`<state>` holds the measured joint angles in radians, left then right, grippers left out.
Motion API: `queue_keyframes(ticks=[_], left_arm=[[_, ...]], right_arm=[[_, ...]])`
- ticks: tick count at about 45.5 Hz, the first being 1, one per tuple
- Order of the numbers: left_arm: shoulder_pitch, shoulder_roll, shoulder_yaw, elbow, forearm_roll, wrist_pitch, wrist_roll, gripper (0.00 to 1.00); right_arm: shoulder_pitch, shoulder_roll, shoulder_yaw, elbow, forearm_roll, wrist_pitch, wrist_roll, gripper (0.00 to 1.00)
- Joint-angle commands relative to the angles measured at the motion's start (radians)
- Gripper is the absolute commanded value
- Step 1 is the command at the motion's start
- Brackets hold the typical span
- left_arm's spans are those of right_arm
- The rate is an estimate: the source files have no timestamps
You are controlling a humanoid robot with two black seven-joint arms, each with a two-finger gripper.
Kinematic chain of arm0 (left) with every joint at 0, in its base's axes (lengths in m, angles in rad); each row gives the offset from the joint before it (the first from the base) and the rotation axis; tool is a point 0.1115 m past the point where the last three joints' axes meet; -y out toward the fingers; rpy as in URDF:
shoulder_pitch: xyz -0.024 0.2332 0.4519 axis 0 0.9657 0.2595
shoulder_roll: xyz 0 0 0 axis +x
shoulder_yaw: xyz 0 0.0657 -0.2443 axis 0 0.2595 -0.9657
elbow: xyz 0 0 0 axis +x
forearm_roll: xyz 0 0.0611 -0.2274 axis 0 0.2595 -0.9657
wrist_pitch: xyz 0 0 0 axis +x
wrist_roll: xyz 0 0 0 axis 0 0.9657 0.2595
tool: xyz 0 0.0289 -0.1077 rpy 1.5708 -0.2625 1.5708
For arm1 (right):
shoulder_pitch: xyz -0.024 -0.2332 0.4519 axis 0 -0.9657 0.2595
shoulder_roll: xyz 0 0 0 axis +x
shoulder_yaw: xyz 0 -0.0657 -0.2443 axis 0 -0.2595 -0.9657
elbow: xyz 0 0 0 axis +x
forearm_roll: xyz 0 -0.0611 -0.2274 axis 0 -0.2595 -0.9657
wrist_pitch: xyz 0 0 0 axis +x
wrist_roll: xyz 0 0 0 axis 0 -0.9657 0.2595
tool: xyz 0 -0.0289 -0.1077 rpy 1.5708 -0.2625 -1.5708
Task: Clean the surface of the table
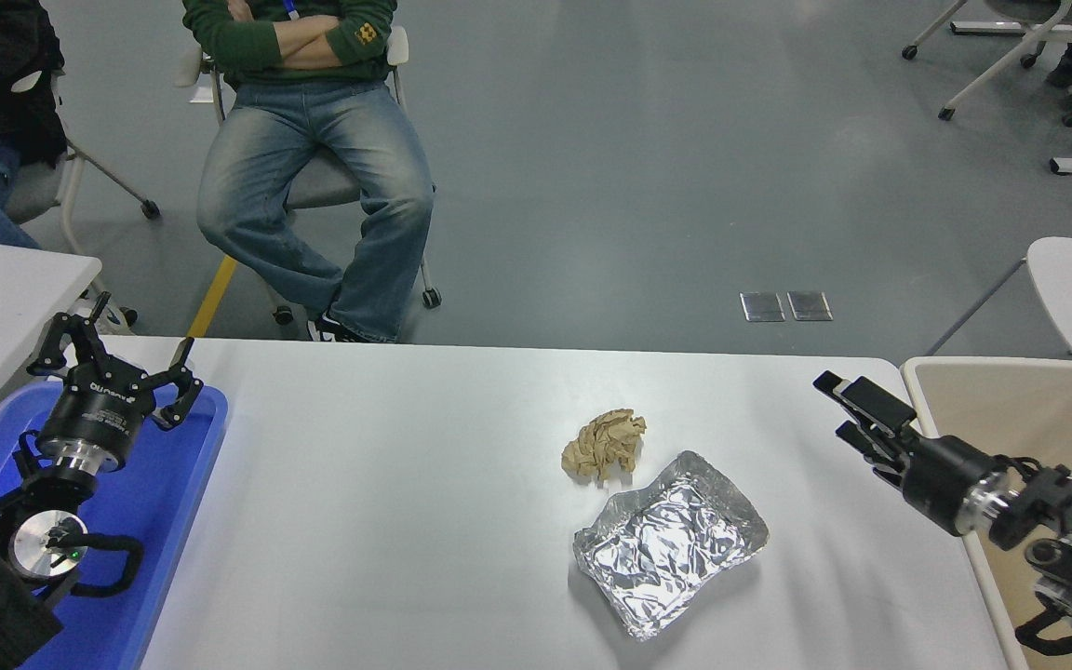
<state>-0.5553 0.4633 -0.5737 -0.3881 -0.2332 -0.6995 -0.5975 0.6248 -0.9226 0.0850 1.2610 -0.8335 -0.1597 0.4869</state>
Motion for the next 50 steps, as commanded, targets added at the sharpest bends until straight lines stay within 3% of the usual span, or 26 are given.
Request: queue_keyframes(ticks=[1, 20, 35, 50], left_arm=[[0.0, 0.0, 0.0, 0.0, 0.0, 0.0, 0.001, 1.0], [0.0, 0.0, 0.0, 0.0, 0.0, 0.0, 0.001, 1.0], [0.0, 0.0, 0.0, 0.0, 0.0, 0.0, 0.001, 1.0], [0.0, 0.0, 0.0, 0.0, 0.0, 0.0, 0.001, 1.0]], right_arm=[[0.084, -0.165, -0.238, 0.149, -0.095, 0.005, -0.045, 0.99], [0.179, -0.168, -0.3, 0.351, -0.021, 0.006, -0.422, 0.99], [0.28, -0.045, -0.298, 0.446, 0.26, 0.017, -0.536, 0.99], [0.265, 0.131, -0.306, 0.354, 0.281, 0.005, -0.585, 0.99]])
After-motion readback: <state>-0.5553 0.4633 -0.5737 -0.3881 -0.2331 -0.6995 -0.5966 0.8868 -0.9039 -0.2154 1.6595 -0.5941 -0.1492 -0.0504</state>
